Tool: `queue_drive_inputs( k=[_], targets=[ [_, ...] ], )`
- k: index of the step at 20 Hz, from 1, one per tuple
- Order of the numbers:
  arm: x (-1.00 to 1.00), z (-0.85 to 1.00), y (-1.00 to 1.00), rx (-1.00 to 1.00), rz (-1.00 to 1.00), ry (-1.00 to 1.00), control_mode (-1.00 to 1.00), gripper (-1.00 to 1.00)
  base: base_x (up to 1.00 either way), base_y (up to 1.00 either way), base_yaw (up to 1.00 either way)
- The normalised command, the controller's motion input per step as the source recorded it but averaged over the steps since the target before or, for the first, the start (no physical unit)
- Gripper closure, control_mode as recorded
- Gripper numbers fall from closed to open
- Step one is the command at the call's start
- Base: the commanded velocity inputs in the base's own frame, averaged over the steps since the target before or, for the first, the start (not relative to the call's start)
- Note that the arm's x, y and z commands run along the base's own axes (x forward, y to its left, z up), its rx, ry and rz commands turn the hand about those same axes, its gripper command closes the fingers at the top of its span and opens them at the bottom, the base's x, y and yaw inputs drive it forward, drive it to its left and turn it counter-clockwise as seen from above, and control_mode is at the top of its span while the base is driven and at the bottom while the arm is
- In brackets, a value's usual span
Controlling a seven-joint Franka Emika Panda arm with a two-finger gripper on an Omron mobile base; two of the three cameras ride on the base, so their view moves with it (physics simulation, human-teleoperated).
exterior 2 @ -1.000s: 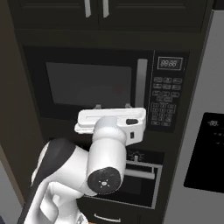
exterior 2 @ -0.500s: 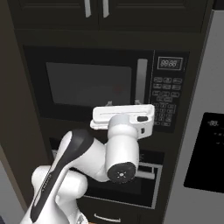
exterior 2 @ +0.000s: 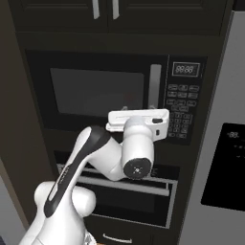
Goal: Open the microwave door.
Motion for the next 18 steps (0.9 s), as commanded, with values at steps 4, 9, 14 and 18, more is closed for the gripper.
queue_drive_inputs(
  k=[4,9,14,18],
  targets=[
    [0.35,-0.26,-0.23,0.0,0.0,0.06,-1.0,-1.0,0.0,0.0,0.0],
    [0.23,-0.2,-0.42,0.0,0.0,0.01,-1.0,-1.0,0.0,0.0,0.0],
    [0.31,-0.04,-0.07,0.0,0.0,0.0,-1.0,-1.0,0.0,0.0,0.0],
    [0.37,0.0,0.0,0.0,0.0,0.0,-1.0,-1.0,0.0,0.0,0.0]
  ],
)
